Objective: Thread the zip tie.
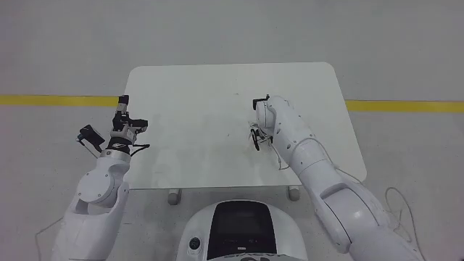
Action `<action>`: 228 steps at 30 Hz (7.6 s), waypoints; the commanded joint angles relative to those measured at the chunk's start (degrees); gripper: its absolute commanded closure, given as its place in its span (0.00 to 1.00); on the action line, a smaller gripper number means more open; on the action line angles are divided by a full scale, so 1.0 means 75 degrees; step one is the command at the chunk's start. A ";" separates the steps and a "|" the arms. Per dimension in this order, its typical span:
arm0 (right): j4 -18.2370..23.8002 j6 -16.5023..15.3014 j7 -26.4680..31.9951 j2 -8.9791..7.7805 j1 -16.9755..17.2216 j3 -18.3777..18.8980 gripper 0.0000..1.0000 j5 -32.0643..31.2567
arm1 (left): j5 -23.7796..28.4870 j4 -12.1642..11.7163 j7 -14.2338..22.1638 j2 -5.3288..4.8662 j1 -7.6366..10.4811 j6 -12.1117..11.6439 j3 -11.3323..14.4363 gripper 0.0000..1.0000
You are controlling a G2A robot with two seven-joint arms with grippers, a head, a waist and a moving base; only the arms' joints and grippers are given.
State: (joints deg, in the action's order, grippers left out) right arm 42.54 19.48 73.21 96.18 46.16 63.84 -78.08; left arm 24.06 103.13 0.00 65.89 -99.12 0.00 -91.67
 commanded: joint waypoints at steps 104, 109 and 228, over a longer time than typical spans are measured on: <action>0.1111 -0.1410 0.0857 0.0113 0.0454 0.1303 1.00 -0.0628 | 0.0000 0.0000 0.0000 0.0000 0.0000 0.0000 0.0000 0.00; 0.1186 -0.1497 0.0857 0.0075 0.0483 0.1280 1.00 -0.0539 | 0.0000 0.0000 0.0000 0.0000 0.0000 0.0000 0.0000 0.00; -0.0604 -0.0635 -0.0302 0.0030 -0.0260 0.0131 0.74 0.0502 | 0.0000 0.0000 0.0000 0.0000 0.0000 0.0000 0.0000 0.00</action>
State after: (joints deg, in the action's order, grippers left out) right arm 38.18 14.68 71.02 96.41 44.20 64.87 -74.31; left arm 24.06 103.13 0.00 65.89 -99.12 0.00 -91.67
